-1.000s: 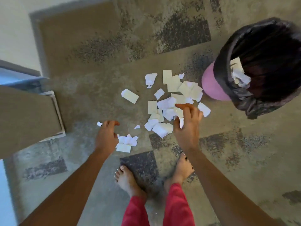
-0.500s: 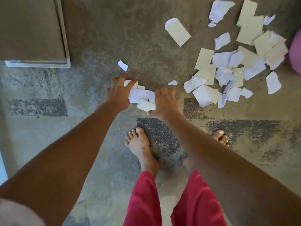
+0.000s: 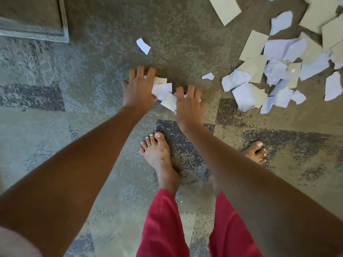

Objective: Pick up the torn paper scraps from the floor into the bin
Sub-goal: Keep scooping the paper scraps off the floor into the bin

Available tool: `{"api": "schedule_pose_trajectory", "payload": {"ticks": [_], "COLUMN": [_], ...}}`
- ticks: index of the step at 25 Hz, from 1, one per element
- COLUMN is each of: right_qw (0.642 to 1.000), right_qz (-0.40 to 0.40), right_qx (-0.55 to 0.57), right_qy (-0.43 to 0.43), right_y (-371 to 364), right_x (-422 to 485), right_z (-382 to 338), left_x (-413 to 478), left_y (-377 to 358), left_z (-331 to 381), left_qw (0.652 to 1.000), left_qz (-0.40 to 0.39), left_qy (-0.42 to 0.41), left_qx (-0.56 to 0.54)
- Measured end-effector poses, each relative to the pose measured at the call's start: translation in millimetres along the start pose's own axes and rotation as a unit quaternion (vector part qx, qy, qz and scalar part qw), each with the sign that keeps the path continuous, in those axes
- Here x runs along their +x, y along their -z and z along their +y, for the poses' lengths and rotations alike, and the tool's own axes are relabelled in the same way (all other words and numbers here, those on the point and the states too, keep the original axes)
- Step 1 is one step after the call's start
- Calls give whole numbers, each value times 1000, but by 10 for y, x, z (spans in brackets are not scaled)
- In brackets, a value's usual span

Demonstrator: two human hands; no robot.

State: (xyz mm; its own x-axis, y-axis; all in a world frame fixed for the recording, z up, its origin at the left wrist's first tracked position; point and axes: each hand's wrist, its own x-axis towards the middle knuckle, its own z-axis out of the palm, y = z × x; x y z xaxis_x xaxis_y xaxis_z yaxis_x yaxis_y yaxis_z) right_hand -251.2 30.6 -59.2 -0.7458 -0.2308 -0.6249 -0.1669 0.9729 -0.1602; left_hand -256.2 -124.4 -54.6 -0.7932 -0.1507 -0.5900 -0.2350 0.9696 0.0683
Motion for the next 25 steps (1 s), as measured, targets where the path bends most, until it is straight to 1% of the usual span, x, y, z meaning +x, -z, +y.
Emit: {"api": "schedule_pose_trajectory", "payload": {"ticks": [3, 7, 9, 11, 13, 16, 18, 22, 25], "right_qw": [997, 996, 993, 991, 989, 974, 968, 976, 991], "right_qz": [-29, -65, -91, -99, -73, -16, 25, 95, 98], "right_qx": [66, 65, 64, 86, 127, 206, 223, 180, 71], "right_qy": [-19, -22, -29, -27, -34, -94, -111, -75, -62], "right_y": [47, 144, 207, 282, 409, 777, 1053, 1444, 1609], "right_x": [37, 63, 75, 102, 171, 407, 669, 1300, 1642], "right_z": [34, 166, 275, 384, 492, 645, 706, 648, 555], "left_x": [65, 79, 80, 96, 141, 316, 489, 736, 815], "left_y": [40, 72, 119, 207, 332, 528, 600, 654, 646], "left_z": [-13, -14, 2, 14, 12, -58, -149, -183, -103], "left_qw": [999, 992, 981, 971, 967, 960, 958, 970, 971], "left_qz": [-37, -57, -73, -82, -63, -6, 22, 22, 21], "left_qy": [-12, -44, -18, 9, 25, 67, 91, 116, 116], "left_qx": [-29, -101, -176, -223, -245, -270, -269, -214, -207]}}
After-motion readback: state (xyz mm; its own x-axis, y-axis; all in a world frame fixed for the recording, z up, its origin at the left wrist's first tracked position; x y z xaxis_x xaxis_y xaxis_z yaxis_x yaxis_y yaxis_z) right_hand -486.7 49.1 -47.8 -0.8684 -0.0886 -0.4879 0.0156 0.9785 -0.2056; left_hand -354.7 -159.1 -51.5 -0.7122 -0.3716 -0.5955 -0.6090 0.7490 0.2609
